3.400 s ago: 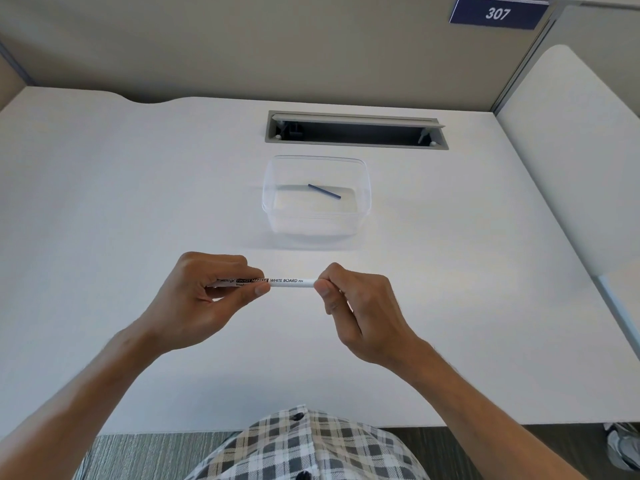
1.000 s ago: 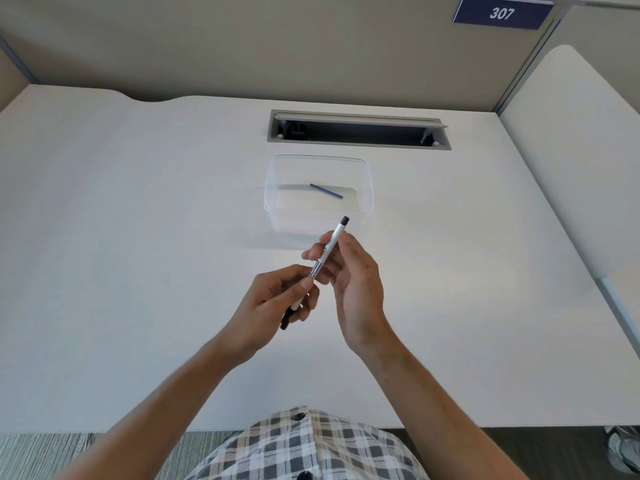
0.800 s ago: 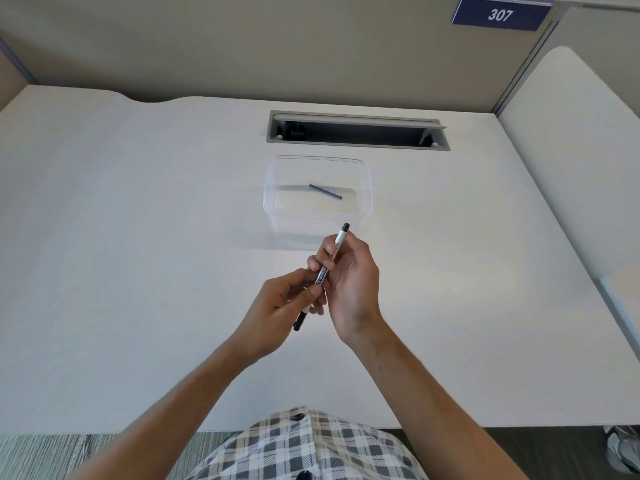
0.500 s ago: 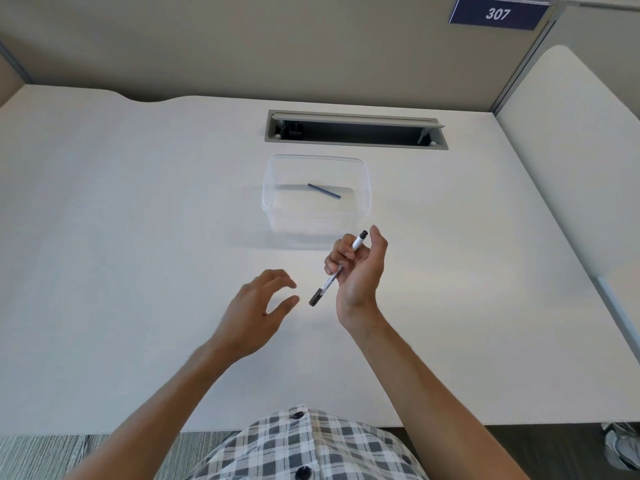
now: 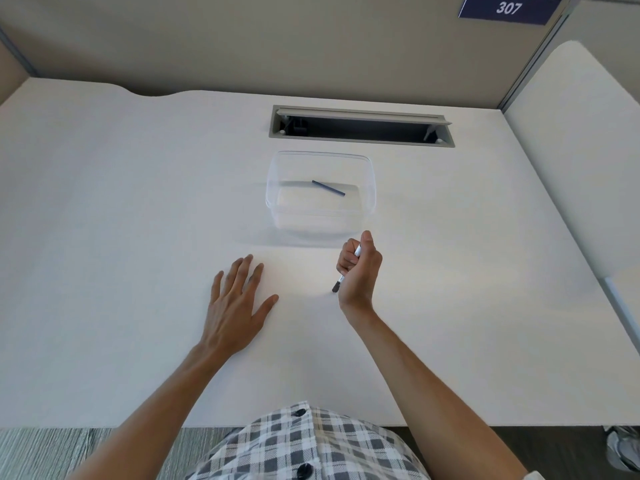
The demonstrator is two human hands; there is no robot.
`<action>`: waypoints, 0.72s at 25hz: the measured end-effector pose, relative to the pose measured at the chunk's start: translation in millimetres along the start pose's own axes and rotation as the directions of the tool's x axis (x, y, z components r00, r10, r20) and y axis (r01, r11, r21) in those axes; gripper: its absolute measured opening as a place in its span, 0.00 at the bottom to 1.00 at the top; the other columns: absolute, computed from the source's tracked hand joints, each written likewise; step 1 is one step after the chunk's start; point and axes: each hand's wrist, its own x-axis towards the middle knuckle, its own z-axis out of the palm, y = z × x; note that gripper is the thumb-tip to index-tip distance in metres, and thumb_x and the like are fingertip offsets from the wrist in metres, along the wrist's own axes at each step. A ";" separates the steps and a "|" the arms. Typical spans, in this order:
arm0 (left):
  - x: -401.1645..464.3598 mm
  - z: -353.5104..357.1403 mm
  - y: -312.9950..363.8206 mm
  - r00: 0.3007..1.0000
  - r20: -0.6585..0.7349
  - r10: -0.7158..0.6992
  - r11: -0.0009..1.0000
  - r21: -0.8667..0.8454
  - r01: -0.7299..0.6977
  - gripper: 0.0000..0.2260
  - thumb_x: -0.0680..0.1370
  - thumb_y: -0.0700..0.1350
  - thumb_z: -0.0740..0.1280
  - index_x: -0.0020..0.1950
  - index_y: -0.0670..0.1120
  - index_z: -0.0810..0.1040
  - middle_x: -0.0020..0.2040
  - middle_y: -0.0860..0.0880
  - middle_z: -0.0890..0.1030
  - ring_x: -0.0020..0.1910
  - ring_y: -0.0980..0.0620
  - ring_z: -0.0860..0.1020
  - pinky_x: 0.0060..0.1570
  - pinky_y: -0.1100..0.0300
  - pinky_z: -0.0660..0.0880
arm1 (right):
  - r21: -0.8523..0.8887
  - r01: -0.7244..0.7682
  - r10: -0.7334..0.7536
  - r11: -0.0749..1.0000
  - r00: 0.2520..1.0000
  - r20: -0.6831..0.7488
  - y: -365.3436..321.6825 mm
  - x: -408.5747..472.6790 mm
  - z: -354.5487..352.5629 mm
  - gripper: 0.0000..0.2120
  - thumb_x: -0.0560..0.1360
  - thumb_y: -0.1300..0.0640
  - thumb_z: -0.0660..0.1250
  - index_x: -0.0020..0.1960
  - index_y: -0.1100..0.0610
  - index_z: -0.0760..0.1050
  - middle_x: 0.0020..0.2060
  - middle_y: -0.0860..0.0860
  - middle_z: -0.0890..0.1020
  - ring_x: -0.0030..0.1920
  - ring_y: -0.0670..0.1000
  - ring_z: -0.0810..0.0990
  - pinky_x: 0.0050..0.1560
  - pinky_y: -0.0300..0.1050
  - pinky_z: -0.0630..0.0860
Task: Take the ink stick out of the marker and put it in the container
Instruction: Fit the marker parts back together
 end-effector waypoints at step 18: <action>0.4 9.1 -4.2 0.999 -0.026 -0.022 0.999 -0.038 0.021 0.32 0.79 0.65 0.49 0.79 0.48 0.58 0.80 0.47 0.55 0.79 0.48 0.52 0.77 0.46 0.47 | -0.164 0.277 -0.259 0.947 0.958 0.125 25.3 -5.7 6.3 0.19 0.75 0.46 0.52 0.26 0.41 0.55 0.22 0.44 0.55 0.28 0.43 0.52 0.33 0.46 0.48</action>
